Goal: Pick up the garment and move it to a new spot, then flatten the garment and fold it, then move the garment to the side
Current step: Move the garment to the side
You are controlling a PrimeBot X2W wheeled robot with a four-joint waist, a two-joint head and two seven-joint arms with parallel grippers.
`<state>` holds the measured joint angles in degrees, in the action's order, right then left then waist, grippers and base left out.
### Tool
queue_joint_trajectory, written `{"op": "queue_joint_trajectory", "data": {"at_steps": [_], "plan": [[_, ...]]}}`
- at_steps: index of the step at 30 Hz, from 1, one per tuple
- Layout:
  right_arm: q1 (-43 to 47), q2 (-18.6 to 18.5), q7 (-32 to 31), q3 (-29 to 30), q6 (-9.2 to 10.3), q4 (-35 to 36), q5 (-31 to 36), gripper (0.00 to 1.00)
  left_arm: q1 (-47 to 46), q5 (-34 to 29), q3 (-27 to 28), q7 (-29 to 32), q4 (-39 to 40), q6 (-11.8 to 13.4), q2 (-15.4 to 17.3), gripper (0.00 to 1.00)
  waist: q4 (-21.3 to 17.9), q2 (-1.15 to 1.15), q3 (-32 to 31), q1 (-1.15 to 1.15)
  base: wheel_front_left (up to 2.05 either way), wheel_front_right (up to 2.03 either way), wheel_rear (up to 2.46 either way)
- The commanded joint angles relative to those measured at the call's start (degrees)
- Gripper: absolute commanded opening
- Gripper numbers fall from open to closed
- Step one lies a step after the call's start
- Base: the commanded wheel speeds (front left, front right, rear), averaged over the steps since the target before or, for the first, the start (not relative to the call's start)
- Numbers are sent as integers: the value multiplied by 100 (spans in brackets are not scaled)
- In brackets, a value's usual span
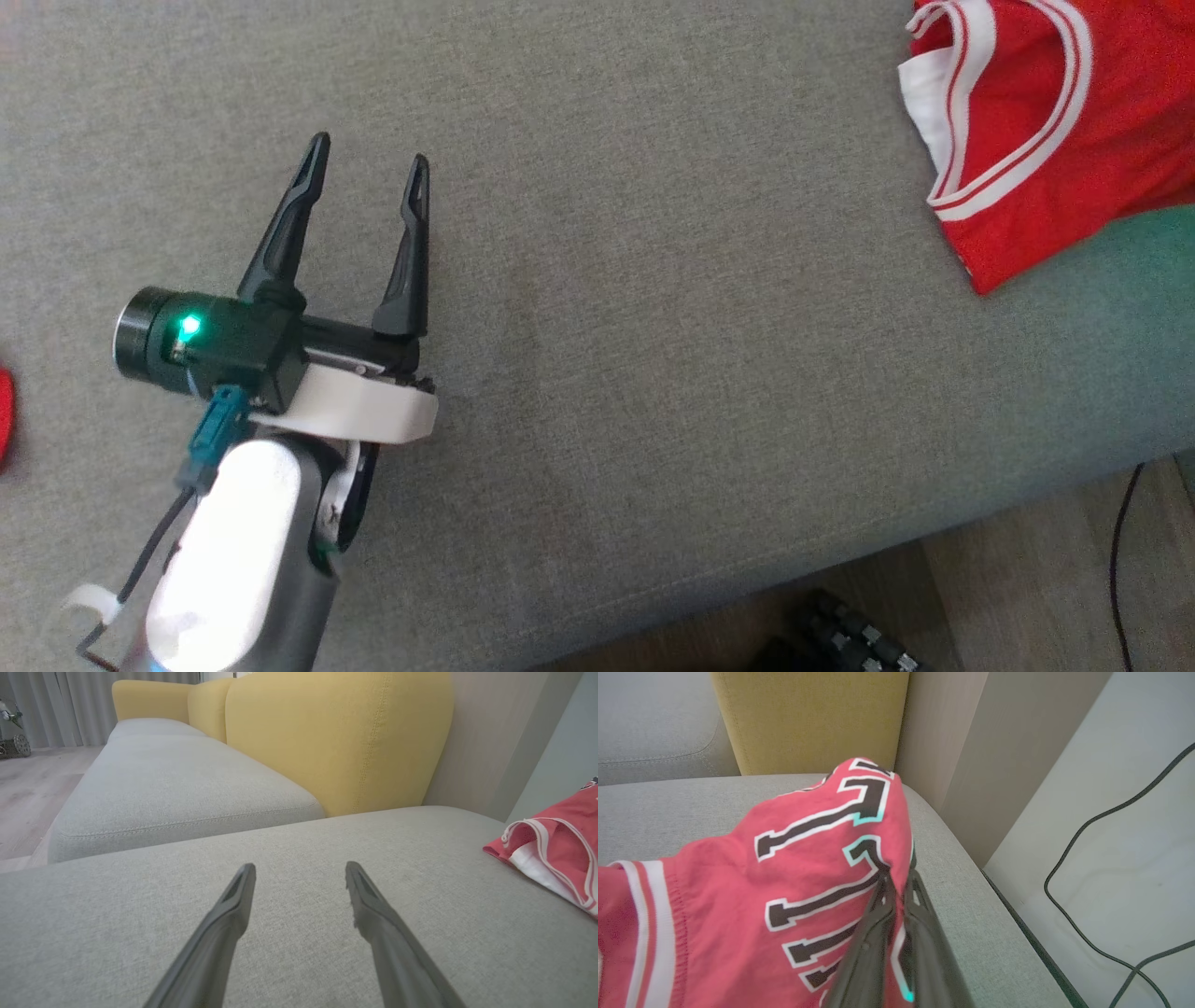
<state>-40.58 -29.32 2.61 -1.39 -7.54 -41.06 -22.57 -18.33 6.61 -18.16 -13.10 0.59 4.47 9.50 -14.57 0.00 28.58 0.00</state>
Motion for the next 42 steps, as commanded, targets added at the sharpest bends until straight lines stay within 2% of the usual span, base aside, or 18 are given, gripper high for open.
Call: {"op": "queue_joint_trajectory", "data": {"at_steps": [1, 4, 5, 6, 7, 16, 20, 29, 37, 42], "plan": [[-131, -206, 138, -76, 5, -38, -52, 0, -179, -66, 108, 49, 227, -21, 112, 100, 7, 0, 86, 0, 0, 0, 0], [-319, -180, 236, -190, 5, -357, -112, 0, -226, -83, 77, 75, 252, -27, 132, 100, 28, 0, 176, 0, 0, 0, 0], [-379, -156, 271, -227, 5, -452, -127, 11, -240, -87, 71, 84, 260, -28, 141, 100, 33, 0, 201, 0, 0, 0, 0], [-438, -122, 313, -273, 5, -529, -147, 35, -251, -87, 67, 91, 266, -28, 148, 100, 34, 0, 218, 0, 0, 0, 0], [-495, -93, 362, -322, 5, -600, -161, 98, -260, -88, 64, 100, 273, -26, 155, 100, 32, 0, 236, 0, 0, 0, 0], [-692, 76, 836, -646, 5, -1088, -345, 100, -271, -45, 54, 118, 234, -2, 195, 100, 21, 0, 164, 0, 0, 0, 0], [-519, 197, 1103, -688, 5, -853, -396, 100, -121, 26, 102, 79, 162, 61, 199, 100, 21, 0, -68, 0, 0, 0, 0], [489, 692, 1234, -519, 5, 751, -27, 100, 336, 239, 242, -10, 35, 217, 170, 100, 144, 0, -709, 0, 0, 0, 0], [1868, 1603, 1078, -343, 5, 2604, 658, 100, 697, 407, 285, -87, -78, 302, 93, 100, 535, 0, -1257, 0, 0, 0, 0], [2524, 2026, 740, -305, 5, 3394, 983, 100, 880, 468, 291, -114, -137, 324, 89, 100, 831, 0, -1515, 0, 0, 0, 0]]}}
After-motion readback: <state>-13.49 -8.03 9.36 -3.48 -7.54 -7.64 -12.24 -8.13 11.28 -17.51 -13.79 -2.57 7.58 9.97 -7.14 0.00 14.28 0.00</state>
